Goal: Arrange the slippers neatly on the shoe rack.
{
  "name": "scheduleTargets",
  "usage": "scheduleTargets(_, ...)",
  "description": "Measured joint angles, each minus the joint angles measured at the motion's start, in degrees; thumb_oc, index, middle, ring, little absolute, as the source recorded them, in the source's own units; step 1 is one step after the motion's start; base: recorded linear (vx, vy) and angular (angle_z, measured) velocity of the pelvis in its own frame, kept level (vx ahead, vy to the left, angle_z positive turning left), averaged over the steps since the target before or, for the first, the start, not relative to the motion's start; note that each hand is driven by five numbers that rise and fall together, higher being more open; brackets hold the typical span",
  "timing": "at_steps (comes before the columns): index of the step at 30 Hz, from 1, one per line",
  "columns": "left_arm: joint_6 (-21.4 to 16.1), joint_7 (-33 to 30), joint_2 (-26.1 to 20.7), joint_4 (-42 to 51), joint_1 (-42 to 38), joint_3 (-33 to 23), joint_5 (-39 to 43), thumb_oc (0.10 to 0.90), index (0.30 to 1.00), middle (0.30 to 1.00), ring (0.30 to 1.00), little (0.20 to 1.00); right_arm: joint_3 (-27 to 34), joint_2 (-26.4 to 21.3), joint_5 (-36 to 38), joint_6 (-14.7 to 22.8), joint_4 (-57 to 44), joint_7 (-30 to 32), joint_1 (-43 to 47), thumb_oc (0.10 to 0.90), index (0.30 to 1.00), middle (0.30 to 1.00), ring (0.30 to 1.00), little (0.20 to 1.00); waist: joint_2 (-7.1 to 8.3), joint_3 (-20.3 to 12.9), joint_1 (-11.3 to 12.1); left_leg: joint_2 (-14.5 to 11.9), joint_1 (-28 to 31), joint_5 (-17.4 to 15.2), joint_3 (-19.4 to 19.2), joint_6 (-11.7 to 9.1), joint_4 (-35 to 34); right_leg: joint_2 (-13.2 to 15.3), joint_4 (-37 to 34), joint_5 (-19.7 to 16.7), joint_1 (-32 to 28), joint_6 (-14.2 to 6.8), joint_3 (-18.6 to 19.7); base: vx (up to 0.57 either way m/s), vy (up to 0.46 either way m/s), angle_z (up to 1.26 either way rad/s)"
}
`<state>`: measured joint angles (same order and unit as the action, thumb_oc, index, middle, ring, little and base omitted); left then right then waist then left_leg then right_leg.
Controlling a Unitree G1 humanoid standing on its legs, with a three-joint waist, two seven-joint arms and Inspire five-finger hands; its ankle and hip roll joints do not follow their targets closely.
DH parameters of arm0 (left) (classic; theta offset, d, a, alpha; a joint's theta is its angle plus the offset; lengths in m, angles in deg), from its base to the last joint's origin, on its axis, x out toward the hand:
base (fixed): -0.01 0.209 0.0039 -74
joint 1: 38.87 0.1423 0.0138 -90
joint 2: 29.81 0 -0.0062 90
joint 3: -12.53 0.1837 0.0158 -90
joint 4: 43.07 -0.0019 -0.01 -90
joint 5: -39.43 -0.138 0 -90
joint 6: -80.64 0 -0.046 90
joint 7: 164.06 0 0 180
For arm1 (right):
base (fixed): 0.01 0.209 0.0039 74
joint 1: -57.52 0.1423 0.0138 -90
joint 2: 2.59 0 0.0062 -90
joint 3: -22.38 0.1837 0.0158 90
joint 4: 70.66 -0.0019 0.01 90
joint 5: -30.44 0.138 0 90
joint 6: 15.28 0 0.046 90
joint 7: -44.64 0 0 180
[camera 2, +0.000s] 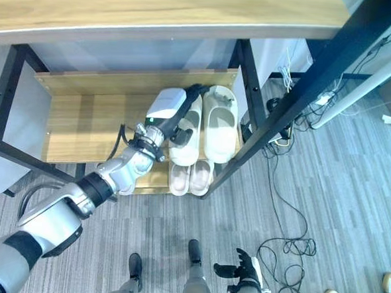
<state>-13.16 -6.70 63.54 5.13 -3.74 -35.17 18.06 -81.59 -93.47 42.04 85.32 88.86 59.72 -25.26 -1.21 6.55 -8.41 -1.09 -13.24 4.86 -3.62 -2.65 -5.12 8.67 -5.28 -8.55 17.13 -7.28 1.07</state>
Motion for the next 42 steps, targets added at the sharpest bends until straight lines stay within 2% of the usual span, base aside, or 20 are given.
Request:
scheduleTargets(5,-1.0,2.0,-0.3,0.3,1.3,-0.3,1.6,0.8,0.9,0.9,0.9,0.9,0.1,0.1,0.0,-0.3,0.0,-0.1,-0.2,0.8,0.9,0.9,0.9,0.9,0.0,0.0,0.7,-0.1,1.3,0.1,0.9,-0.1,0.0,0.0,0.0,0.1,-1.7,0.0,-0.8,0.01,-0.015,0.07)
scheduleTargets(10,-1.1,2.1,-2.4,4.9,3.8,-1.0,3.4,0.8,0.9,0.9,0.9,0.9,1.0,0.6,0.1,-1.2,1.1,-1.2,-0.6,0.8,0.9,0.9,0.9,0.9,0.14,-0.8,1.5,-0.2,2.1,0.1,1.0,-0.1,0.0,-0.1,0.0,0.1,-2.6,0.0,-1.0,0.01,-0.007,0.01)
scheduleTargets(12,-1.2,2.1,-3.2,6.5,5.1,-2.1,3.6,0.8,0.9,0.9,0.9,0.9,1.0,1.2,0.1,-1.3,2.2,-1.2,-0.7,0.8,0.9,0.9,0.9,0.9,0.25,-2.0,1.5,-0.2,2.3,0.2,1.0,-0.1,0.0,-0.1,0.0,0.1,-2.8,0.0,-1.0,0.04,-0.023,0.01)
scheduleTargets(19,-2.8,2.1,-5.7,11.5,8.1,-6.1,7.9,0.8,0.9,0.9,0.9,0.9,1.0,2.8,0.1,-1.7,2.1,-1.4,-2.9,0.8,0.9,0.9,0.9,0.9,0.25,-2.7,1.7,-0.2,3.9,0.1,1.2,-0.1,0.0,-0.1,0.0,0.4,-4.6,-0.1,-1.6,0.02,-0.011,0.03)
scheduleTargets(23,-3.3,2.5,-5.9,11.5,12.5,-7.4,10.0,0.8,0.9,0.9,0.9,0.9,1.0,2.8,0.2,-1.8,2.1,-2.4,-4.7,0.8,0.9,0.9,0.9,0.9,0.07,-4.3,2.3,-0.3,4.0,0.1,1.2,-0.1,0.0,-0.2,0.0,0.5,-4.7,-0.2,-1.6,0.04,-0.014,-0.01)
scheduleTargets(31,-3.3,4.9,-6.2,10.2,19.7,-7.2,10.1,0.8,0.9,0.9,0.9,0.9,1.0,2.9,0.3,-2.2,2.0,-2.4,-4.8,0.8,0.9,0.9,0.9,0.9,-0.19,-4.6,3.1,-0.5,4.9,0.1,1.3,-0.1,0.0,-0.4,-0.1,0.5,-5.6,-0.1,-1.8,0.0,0.0,0.0)
scheduleTargets(42,-3.3,6.1,-3.8,8.5,20.7,-6.3,10.1,0.8,0.9,0.9,0.9,0.9,0.9,2.9,0.3,-2.4,2.0,-2.5,-5.2,0.8,0.9,0.9,0.9,0.9,-0.43,-5.5,2.9,-0.6,4.9,0.1,1.3,-0.1,0.0,-0.4,-0.1,0.5,-5.6,-0.1,-1.8,0.0,0.0,0.0)
